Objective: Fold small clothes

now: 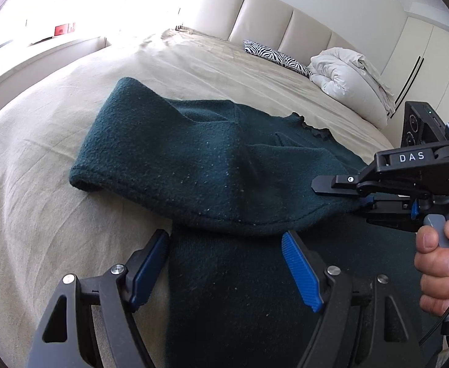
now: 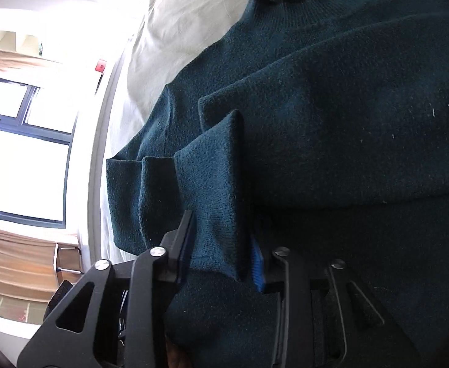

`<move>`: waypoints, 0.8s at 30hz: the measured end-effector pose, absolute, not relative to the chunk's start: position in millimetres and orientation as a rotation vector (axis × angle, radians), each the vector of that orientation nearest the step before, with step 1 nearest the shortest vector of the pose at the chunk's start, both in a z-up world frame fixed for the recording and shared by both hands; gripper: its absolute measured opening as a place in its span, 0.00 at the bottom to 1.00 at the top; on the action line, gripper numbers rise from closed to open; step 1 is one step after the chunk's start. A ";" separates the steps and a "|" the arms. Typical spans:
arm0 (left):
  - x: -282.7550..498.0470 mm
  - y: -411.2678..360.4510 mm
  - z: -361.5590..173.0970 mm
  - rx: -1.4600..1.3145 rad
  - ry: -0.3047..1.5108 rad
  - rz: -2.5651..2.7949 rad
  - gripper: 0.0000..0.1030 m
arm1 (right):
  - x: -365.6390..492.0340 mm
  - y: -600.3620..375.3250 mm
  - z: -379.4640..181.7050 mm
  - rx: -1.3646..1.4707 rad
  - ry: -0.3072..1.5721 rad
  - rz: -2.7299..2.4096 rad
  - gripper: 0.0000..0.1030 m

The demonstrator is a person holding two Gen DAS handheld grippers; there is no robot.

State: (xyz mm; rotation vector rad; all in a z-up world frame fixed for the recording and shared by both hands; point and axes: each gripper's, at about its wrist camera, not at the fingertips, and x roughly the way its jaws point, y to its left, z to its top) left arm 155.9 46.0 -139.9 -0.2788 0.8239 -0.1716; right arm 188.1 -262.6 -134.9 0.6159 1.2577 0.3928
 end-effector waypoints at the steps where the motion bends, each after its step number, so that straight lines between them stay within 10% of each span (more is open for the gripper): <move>1: 156.6 46.6 -140.0 -0.280 0.824 -0.172 0.76 | 184.4 -257.4 -126.5 0.573 1.241 0.384 0.08; 11: 154.9 77.4 -124.8 -0.407 0.781 -0.166 0.76 | 181.9 -302.0 -55.3 0.419 1.066 0.384 0.07; 24: 251.8 120.1 -103.8 -0.397 0.849 -0.108 0.74 | 174.7 -446.3 -114.7 0.495 1.128 0.194 0.07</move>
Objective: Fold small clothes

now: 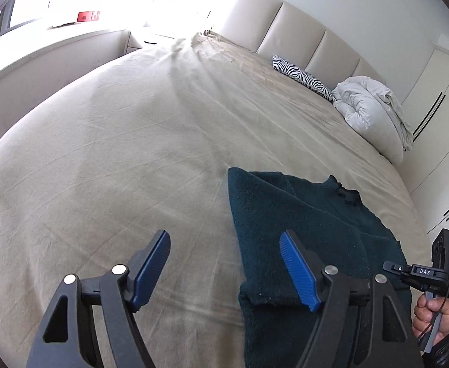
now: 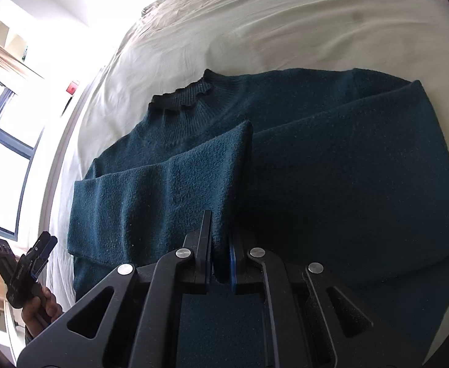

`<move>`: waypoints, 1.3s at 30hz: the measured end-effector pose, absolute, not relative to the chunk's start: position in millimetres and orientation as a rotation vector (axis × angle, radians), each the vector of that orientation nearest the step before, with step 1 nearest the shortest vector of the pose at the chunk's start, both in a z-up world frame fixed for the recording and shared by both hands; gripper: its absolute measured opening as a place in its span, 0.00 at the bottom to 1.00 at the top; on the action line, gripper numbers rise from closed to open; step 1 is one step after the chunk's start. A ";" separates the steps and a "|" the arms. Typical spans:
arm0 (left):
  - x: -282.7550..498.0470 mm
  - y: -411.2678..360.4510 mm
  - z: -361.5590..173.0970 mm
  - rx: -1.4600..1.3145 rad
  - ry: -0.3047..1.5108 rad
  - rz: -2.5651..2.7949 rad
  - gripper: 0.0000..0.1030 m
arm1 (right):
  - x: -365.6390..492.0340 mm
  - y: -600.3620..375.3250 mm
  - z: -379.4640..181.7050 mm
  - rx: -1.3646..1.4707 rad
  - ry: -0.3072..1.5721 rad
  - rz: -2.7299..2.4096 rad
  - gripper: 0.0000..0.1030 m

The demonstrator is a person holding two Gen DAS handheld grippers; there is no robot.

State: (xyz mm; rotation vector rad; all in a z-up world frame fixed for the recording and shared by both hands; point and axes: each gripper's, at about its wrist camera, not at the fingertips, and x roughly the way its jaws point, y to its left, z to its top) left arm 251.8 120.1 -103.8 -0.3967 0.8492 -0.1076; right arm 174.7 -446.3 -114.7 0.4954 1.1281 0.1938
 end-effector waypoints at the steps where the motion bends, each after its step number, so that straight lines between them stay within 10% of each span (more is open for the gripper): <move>1: 261.9 120.0 -108.4 -0.410 0.873 -0.114 0.74 | 178.1 -445.5 -122.0 0.490 1.129 0.197 0.07; 13: 333.1 110.9 -135.6 -0.443 0.988 -0.107 0.53 | 188.2 -439.5 -129.7 0.467 1.108 0.224 0.07; 16: 336.0 111.9 -142.1 -0.445 0.996 -0.114 0.11 | 188.6 -441.3 -131.3 0.477 1.104 0.222 0.07; 39: 275.1 91.6 -94.6 -0.243 0.773 -0.080 0.13 | 174.9 -459.7 -125.1 0.560 1.059 0.134 0.10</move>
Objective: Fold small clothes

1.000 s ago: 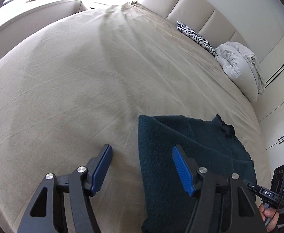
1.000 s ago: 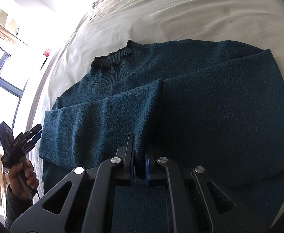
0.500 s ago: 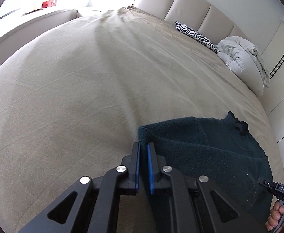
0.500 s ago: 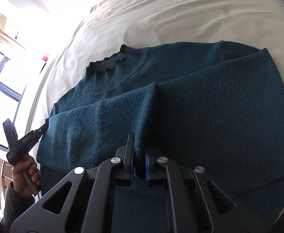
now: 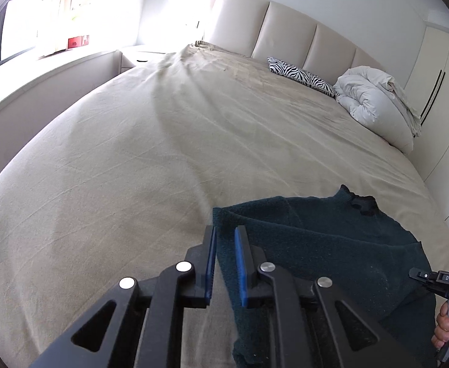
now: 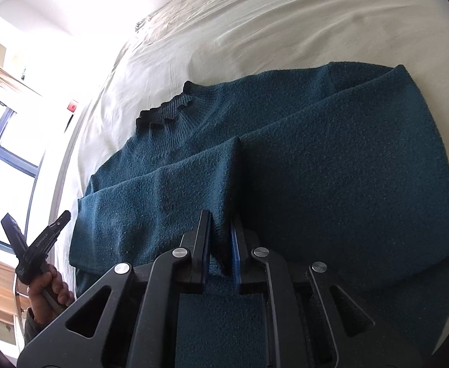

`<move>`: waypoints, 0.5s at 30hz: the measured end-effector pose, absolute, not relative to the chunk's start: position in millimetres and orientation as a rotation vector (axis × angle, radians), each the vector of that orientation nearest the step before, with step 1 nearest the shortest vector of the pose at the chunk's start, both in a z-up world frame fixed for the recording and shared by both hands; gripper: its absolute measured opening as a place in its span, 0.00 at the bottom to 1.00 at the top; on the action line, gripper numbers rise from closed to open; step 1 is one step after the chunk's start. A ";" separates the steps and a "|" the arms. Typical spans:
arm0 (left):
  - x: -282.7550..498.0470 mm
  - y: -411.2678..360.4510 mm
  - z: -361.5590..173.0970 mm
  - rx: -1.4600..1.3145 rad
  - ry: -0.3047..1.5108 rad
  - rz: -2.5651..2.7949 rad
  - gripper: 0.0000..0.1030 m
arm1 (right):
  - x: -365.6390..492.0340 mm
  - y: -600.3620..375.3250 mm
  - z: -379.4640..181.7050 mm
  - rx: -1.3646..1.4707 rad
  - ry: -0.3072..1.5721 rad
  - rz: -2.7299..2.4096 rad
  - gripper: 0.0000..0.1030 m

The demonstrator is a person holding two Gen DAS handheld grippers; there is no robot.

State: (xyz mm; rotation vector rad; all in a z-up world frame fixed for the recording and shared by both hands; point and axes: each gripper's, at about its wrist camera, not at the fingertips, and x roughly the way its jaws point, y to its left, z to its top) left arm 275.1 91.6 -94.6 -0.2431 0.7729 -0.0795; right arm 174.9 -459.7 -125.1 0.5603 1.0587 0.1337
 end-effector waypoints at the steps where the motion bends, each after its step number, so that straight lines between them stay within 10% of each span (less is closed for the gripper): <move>1: 267.7 84.1 -92.0 -0.218 0.769 -0.096 0.13 | 174.6 -461.3 -125.1 0.561 1.060 0.127 0.10; 15: 252.8 55.0 -143.2 -0.036 0.885 -0.108 0.12 | 159.2 -488.6 -111.0 0.580 0.991 -0.013 0.10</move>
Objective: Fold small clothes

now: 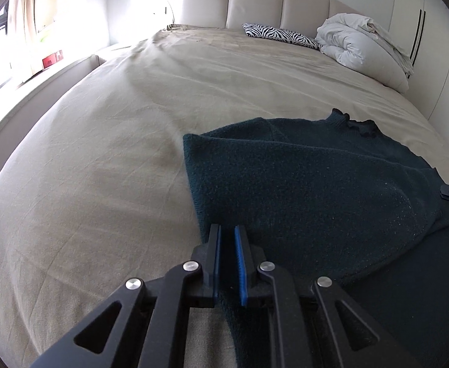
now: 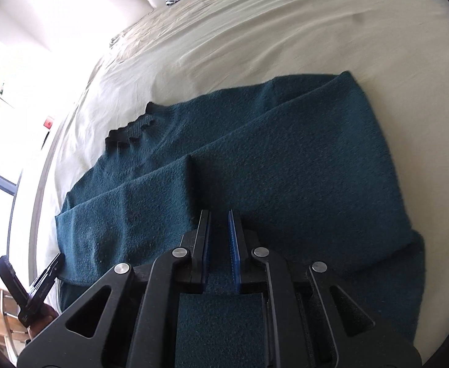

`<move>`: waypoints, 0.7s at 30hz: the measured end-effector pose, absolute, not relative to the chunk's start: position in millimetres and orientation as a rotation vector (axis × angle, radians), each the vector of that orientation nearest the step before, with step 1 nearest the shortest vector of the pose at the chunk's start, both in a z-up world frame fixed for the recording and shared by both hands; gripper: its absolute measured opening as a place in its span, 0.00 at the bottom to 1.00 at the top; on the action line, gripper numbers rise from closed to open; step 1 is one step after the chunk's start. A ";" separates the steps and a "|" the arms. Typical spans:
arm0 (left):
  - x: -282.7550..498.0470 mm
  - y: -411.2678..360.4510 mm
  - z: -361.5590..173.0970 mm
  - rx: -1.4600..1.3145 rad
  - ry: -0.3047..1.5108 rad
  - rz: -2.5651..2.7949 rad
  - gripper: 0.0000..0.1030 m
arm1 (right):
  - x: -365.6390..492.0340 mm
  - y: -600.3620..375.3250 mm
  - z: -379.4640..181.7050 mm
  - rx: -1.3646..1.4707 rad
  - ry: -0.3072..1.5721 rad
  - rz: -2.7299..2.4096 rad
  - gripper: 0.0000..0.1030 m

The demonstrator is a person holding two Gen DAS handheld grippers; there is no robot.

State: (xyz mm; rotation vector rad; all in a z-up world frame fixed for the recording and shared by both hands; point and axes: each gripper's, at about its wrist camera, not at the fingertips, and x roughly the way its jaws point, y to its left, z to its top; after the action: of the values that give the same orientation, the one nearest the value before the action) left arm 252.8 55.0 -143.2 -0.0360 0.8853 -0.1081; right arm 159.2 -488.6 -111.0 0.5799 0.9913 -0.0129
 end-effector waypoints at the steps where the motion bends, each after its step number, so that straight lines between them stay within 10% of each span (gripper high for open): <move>1: 252.6 55.7 -143.8 -0.043 0.885 -0.109 0.12 | 159.6 -486.1 -104.2 0.595 0.965 0.016 0.10; 17: 248.0 58.7 -143.1 -0.058 0.848 -0.129 0.12 | 174.3 -479.0 -140.2 0.679 0.933 0.084 0.11; 21: 220.8 95.0 -124.8 -0.251 0.830 -0.122 0.40 | 120.7 -504.9 -115.9 0.684 0.885 0.007 0.13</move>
State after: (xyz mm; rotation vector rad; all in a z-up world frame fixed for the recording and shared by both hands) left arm 220.8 95.0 -124.8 -0.2514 0.8295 -0.1217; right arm 120.7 -504.9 -115.9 0.6844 0.8846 0.0066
